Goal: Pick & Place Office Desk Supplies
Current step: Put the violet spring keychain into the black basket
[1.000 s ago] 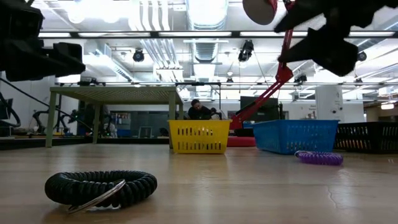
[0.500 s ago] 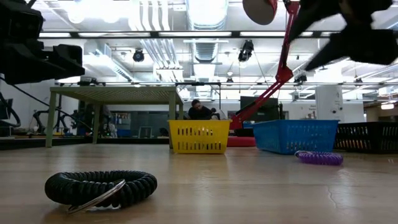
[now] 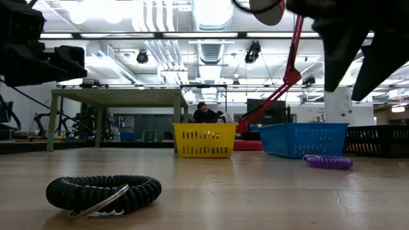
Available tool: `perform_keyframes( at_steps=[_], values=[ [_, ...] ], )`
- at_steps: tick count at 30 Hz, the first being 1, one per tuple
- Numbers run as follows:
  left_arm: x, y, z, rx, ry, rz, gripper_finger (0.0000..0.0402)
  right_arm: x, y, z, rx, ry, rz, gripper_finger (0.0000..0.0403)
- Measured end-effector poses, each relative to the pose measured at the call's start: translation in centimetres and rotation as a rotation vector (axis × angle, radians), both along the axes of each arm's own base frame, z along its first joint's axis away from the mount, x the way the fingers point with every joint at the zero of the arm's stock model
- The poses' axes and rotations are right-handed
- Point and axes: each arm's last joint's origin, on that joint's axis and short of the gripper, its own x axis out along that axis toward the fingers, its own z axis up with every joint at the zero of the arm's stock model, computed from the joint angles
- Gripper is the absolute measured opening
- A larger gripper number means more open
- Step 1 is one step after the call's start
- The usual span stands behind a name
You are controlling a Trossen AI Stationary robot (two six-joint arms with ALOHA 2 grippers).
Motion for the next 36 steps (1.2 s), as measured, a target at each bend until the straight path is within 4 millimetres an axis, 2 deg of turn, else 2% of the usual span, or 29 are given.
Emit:
perform_keyframes(
  at_steps=[6, 11, 14, 24, 36],
  values=[
    [0.0, 0.0, 0.0, 0.0, 0.0, 0.0, 0.0173, 1.9, 0.1, -1.3, -0.054, 0.106, -0.021, 0.0176],
    [0.0, 0.0, 0.0, 0.001, 0.0, 0.0, 0.0173, 2.9, -1.3, -3.2, 0.029, 0.246, -0.011, 0.0176],
    [0.0, 0.0, 0.0, 0.003, 0.0, -0.001, 0.0173, 3.5, -1.7, -3.8, 0.051, 0.26, 0.012, 0.0176],
    [0.0, 0.0, 0.0, 0.003, 0.0, 0.0, 0.0173, 3.7, -2.5, -4.2, 0.048, 0.267, 0.009, 0.0176],
    [0.0, 0.0, 0.0, 0.002, 0.0, 0.0, 0.0173, 2.6, -3.4, -7.6, 0.072, 0.224, -0.034, 0.0174]
  ],
)
